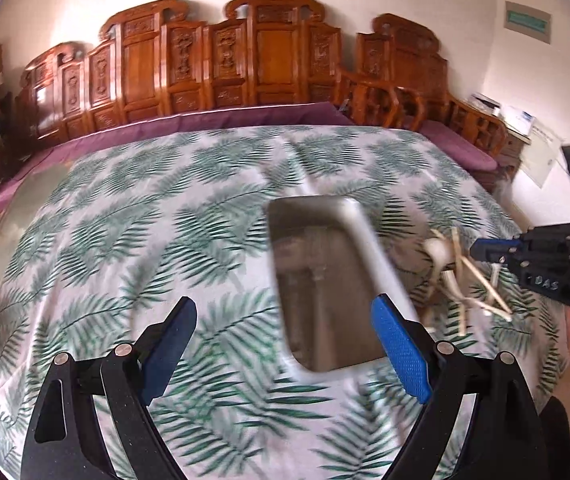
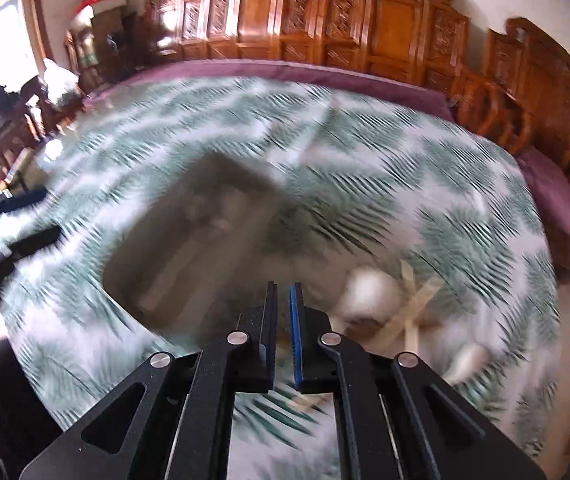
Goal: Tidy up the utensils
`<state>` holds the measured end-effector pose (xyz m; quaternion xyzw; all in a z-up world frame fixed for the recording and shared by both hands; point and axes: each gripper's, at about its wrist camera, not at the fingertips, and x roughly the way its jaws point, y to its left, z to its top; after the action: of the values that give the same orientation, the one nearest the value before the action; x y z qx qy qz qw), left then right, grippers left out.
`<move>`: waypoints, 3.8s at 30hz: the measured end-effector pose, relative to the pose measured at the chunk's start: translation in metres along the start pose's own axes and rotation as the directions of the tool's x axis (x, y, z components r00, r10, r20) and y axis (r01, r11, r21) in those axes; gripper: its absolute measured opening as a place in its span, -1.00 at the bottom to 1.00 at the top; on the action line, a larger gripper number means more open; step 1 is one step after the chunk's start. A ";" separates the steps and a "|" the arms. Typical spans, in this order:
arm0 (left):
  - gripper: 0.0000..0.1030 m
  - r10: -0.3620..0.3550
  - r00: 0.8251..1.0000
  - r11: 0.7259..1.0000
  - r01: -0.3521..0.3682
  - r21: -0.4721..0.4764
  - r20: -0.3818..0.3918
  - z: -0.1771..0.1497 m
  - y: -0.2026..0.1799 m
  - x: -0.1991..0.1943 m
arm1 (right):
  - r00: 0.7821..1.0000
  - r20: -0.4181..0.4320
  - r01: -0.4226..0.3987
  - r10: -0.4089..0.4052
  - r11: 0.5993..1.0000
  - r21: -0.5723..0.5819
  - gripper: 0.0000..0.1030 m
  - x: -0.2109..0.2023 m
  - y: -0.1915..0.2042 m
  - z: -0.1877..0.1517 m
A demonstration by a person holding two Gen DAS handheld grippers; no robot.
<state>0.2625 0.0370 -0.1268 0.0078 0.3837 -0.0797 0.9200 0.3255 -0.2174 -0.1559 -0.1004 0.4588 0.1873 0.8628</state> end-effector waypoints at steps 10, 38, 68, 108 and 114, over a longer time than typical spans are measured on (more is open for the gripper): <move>0.66 -0.096 0.993 0.991 0.101 0.087 -0.061 -0.003 -0.079 0.028 | 0.998 -0.059 0.023 -0.016 0.994 0.109 -0.46 0.020 -0.078 -0.056; 0.25 -0.102 0.967 0.991 0.118 0.058 -0.231 0.014 -0.146 0.117 | 0.998 -0.059 0.015 -0.006 0.987 0.163 -0.88 0.046 -0.095 -0.064; -0.54 -0.104 0.921 0.994 0.102 -0.026 -0.376 0.017 -0.167 0.177 | 0.996 0.045 0.067 -0.081 0.965 0.253 -0.88 0.014 -0.126 -0.068; -0.98 -0.025 0.965 0.991 0.058 0.122 -0.259 0.028 -0.152 0.120 | 0.998 0.047 0.033 -0.044 0.979 0.199 -0.88 0.016 -0.105 -0.065; -0.98 -0.025 0.977 0.990 0.053 0.127 -0.213 0.039 -0.144 0.100 | 0.999 0.051 0.003 -0.014 0.981 0.194 -0.88 0.014 -0.095 -0.062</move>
<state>0.3376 -0.1219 -0.1633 0.0697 0.4731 -0.1217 0.8698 0.3248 -0.3219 -0.2017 -0.0128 0.4517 0.1405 0.8810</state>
